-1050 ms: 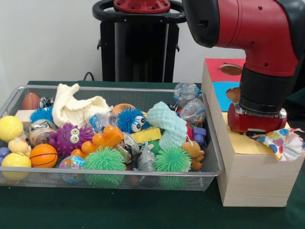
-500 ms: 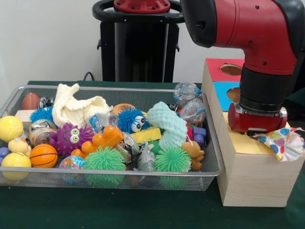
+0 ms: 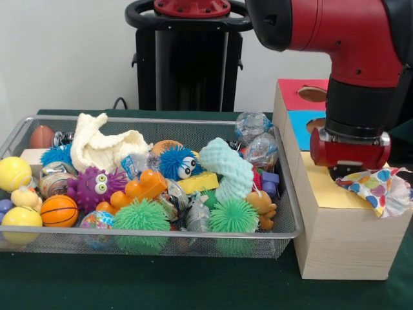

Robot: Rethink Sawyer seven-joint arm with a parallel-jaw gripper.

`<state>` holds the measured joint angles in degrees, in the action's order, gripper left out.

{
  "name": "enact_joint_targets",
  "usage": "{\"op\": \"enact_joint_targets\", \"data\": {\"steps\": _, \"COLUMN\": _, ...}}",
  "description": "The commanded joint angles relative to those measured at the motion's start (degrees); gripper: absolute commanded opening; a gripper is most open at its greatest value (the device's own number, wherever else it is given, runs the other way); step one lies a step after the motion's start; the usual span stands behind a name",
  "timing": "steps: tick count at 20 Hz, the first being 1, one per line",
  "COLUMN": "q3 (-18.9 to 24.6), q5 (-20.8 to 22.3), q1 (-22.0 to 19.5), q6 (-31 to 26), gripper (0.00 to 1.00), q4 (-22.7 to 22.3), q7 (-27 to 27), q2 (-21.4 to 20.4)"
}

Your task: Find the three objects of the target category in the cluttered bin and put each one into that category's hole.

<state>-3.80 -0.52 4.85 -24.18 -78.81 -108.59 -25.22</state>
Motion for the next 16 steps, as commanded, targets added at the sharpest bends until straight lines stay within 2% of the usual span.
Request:
{"op": "enact_joint_targets", "data": {"steps": 1, "q3": 2.3, "q5": 2.4, "q1": -3.1, "q6": -7.1, "gripper": 1.0, "q4": -9.3, "q7": -0.1, "q2": -7.9}}
{"op": "enact_joint_targets", "data": {"steps": 5, "q3": 1.9, "q5": 2.1, "q1": -3.1, "q6": -11.0, "gripper": 1.0, "q4": -11.0, "q7": 1.0, "q2": -12.7}}
{"op": "enact_joint_targets", "data": {"steps": 7, "q3": 1.8, "q5": 2.2, "q1": -3.2, "q6": -11.8, "gripper": 1.0, "q4": -11.5, "q7": 1.2, "q2": -13.6}}
{"op": "enact_joint_targets", "data": {"steps": 16, "q3": 3.5, "q5": 3.5, "q1": -4.9, "q6": -10.1, "gripper": 1.0, "q4": -10.2, "q7": 0.7, "q2": -11.3}}
